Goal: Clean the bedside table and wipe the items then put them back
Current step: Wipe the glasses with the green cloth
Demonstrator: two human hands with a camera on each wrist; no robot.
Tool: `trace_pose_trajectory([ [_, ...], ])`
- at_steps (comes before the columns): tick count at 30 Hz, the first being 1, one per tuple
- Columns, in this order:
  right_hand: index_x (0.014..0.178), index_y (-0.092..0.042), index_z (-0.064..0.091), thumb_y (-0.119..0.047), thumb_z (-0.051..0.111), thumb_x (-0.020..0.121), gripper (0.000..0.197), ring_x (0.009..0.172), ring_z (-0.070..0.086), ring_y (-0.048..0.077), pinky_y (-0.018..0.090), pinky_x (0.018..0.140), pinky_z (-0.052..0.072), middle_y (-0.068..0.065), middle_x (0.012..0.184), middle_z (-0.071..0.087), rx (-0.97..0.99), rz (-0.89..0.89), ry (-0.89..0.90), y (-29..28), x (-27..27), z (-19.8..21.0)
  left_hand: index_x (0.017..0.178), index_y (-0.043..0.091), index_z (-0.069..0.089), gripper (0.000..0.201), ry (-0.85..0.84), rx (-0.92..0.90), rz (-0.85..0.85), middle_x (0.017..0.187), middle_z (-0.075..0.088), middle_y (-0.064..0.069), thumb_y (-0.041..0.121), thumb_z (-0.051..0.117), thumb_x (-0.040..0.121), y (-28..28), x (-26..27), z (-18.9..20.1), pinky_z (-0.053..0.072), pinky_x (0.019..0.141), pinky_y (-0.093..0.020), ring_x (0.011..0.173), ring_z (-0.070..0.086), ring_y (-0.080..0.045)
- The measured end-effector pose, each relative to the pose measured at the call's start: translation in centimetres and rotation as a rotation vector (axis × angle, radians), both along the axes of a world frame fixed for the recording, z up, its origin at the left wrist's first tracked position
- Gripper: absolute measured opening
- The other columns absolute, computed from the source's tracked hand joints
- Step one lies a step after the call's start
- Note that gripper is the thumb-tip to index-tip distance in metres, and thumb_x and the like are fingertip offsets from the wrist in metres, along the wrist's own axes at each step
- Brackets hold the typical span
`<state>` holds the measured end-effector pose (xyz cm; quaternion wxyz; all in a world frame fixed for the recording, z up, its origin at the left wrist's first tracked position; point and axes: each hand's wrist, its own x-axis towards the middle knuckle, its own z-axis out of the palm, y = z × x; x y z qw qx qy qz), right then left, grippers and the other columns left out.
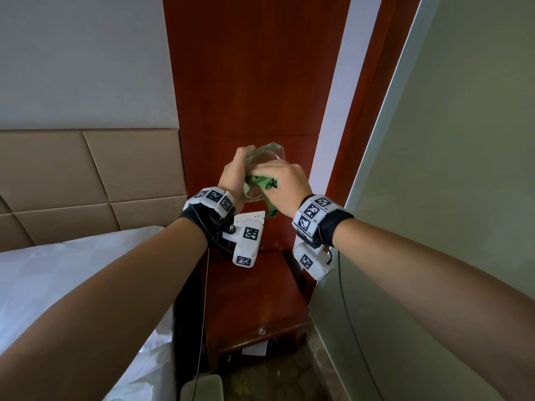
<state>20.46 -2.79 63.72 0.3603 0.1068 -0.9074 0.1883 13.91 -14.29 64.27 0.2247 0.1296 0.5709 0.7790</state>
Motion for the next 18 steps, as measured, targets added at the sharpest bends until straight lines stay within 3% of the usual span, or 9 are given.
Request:
trace_pose_trajectory([
  [5, 0.093, -0.023, 0.079, 0.0, 0.068, 0.079, 0.029, 0.099, 0.066, 0.016, 0.031, 0.083, 0.056, -0.008, 0.099, 0.075, 0.26, 0.047, -0.04, 0.4, -0.6, -0.3, 0.102, 0.014, 0.07, 0.036, 0.059, -0.013, 0.121, 0.101, 0.075, -0.011, 0.043, 0.052, 0.09, 0.0, 0.1, -0.4, 0.058, 0.082, -0.051, 0.097, 0.07, -0.03],
  [8, 0.091, -0.025, 0.078, -0.004, 0.069, 0.079, 0.025, 0.098, 0.065, 0.017, 0.029, 0.078, 0.055, -0.007, 0.099, 0.074, 0.317, 0.021, -0.071, 0.4, -0.6, -0.4, 0.092, 0.016, 0.071, 0.029, 0.075, -0.002, 0.153, 0.089, 0.076, -0.005, 0.039, 0.052, 0.091, 0.0, 0.2, -0.5, 0.058, 0.072, -0.043, 0.087, 0.07, -0.025],
  [12, 0.098, -0.024, 0.076, -0.004, 0.071, 0.078, 0.029, 0.106, 0.063, 0.021, 0.025, 0.084, 0.048, -0.001, 0.111, 0.071, 0.372, -0.01, -0.105, 0.1, -0.2, 0.1, 0.098, 0.014, 0.072, 0.03, 0.127, -0.025, 0.146, 0.099, 0.074, -0.012, 0.036, 0.054, 0.09, -0.1, 0.2, -0.7, 0.057, 0.062, -0.037, 0.092, 0.069, -0.026],
  [15, 0.1, -0.021, 0.075, 0.0, 0.068, 0.08, 0.029, 0.105, 0.063, 0.022, 0.021, 0.076, 0.037, -0.001, 0.114, 0.069, 0.421, -0.038, -0.17, -0.2, 0.3, 0.9, 0.099, 0.016, 0.075, 0.026, 0.186, -0.075, 0.114, 0.103, 0.072, -0.014, 0.032, 0.055, 0.092, -0.1, 0.2, -0.8, 0.058, 0.061, -0.037, 0.094, 0.068, -0.025],
  [18, 0.094, -0.02, 0.074, -0.012, 0.064, 0.085, 0.016, 0.097, 0.063, 0.023, 0.024, 0.071, 0.044, 0.0, 0.106, 0.068, 0.453, -0.12, -0.257, -0.2, 0.1, 0.6, 0.1, 0.011, 0.074, 0.028, 0.175, -0.12, 0.117, 0.099, 0.071, -0.015, 0.032, 0.058, 0.091, -0.2, -0.1, -0.9, 0.058, 0.058, -0.034, 0.087, 0.067, -0.026],
])
